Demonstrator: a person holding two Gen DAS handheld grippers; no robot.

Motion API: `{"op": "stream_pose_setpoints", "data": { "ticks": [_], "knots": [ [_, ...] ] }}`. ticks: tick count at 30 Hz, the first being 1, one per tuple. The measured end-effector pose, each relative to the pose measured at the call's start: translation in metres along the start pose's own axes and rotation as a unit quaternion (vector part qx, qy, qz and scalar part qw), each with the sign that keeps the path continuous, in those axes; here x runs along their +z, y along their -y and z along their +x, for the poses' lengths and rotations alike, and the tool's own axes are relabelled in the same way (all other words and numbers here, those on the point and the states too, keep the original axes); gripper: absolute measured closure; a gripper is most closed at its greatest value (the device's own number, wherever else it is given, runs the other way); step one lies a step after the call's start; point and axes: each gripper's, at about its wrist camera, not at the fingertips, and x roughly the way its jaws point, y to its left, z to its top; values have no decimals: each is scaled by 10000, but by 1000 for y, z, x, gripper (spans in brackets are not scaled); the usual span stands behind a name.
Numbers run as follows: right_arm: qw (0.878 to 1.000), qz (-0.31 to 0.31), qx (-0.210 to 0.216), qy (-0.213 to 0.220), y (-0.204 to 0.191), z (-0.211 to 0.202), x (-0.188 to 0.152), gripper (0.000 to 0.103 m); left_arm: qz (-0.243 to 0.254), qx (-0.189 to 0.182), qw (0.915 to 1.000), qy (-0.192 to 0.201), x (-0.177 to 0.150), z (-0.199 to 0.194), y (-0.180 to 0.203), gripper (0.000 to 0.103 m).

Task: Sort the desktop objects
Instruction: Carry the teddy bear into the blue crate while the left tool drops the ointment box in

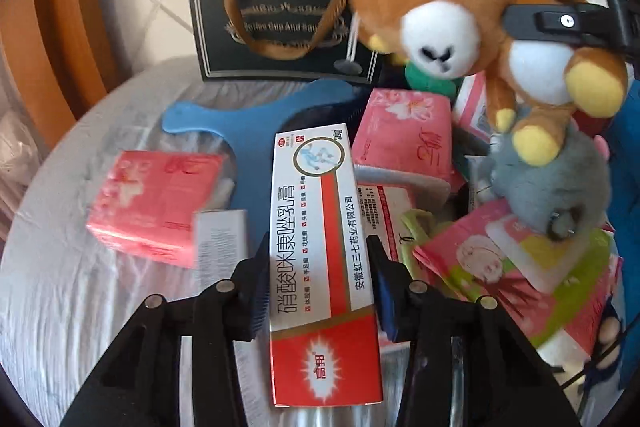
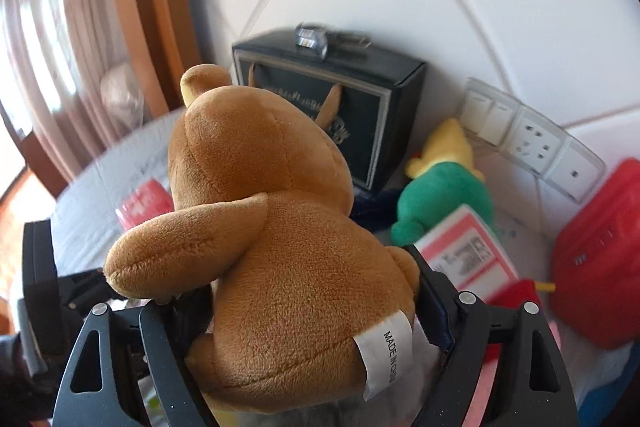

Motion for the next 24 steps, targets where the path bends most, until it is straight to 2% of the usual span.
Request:
{"op": "stream_pose_setpoints", "data": {
  "ticks": [6,11,15,18,20,23,24],
  "knots": [
    [9967,583,128,549,7,-74,-23,19,670,127,9958,608,-1,-67,19,61],
    [9914,880,11,973,1,-152,-51,19,1030,-131,9883,1118,6,-127,45,61],
    [9819,1132,-345,1478,-8,-239,-84,19,1392,-469,9781,1476,8,-174,78,61],
    [9704,1343,-750,1864,-11,-303,-109,19,1701,-853,9668,1707,8,-205,109,61],
    [9590,1511,-1147,2107,-14,-353,-131,19,1926,-1244,9560,1828,8,-225,140,61],
    [9409,1724,-1672,2387,-15,-417,-163,19,2309,-1797,9356,1975,5,-257,196,61],
    [9297,1827,-1940,2541,-15,-447,-180,19,2432,-1938,9289,2010,3,-266,215,61]
  ]
}}
